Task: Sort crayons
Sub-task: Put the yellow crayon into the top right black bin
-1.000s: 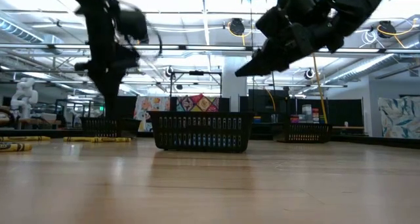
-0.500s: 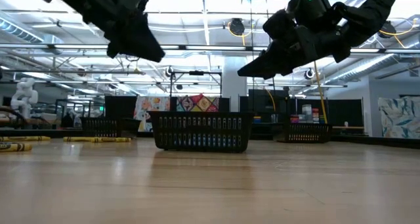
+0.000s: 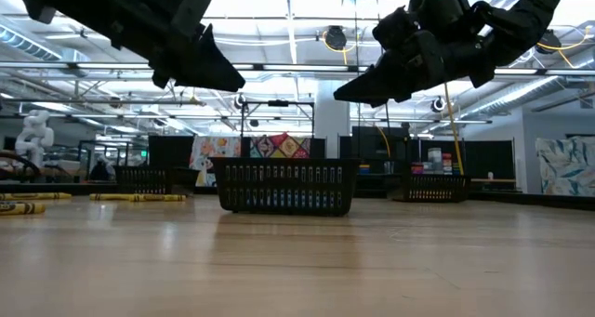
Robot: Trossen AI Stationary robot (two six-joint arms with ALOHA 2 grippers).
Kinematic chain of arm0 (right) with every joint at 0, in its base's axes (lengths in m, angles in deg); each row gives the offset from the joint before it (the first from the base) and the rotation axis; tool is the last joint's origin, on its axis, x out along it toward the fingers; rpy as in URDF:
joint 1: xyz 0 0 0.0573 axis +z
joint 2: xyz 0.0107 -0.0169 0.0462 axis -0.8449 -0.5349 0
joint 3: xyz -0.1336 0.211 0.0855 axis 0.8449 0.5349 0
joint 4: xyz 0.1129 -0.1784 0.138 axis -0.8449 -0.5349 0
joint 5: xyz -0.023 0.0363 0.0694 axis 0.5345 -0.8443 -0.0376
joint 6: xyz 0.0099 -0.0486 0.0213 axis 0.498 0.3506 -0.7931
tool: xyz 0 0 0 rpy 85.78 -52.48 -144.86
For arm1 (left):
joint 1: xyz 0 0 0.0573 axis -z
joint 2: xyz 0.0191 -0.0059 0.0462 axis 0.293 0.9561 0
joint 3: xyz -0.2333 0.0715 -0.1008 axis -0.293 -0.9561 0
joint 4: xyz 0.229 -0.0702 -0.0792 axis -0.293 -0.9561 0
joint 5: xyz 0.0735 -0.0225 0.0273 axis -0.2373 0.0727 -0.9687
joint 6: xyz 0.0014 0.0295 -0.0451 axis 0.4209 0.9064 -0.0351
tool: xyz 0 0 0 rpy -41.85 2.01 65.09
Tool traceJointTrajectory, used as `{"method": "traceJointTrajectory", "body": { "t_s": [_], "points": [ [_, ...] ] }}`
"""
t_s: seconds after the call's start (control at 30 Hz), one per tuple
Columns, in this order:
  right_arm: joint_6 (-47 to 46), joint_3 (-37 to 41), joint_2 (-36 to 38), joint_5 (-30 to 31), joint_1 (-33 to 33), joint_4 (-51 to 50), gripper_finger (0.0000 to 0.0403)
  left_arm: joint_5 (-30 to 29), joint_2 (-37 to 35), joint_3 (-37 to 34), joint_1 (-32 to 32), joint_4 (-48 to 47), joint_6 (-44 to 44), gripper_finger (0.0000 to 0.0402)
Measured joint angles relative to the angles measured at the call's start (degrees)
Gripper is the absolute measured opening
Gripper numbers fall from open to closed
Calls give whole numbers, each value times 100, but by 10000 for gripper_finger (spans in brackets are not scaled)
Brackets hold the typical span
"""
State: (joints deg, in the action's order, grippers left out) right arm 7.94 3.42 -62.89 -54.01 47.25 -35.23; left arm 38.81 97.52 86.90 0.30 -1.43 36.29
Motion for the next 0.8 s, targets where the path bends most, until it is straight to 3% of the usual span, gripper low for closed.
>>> {"method": "traceJointTrajectory", "body": {
  "t_s": [0.8],
  "points": [
    [-426, -16, 0, 17, 0, 147, 68, -70, -4, 24, 10, 169, 225, 123]
  ]
}}
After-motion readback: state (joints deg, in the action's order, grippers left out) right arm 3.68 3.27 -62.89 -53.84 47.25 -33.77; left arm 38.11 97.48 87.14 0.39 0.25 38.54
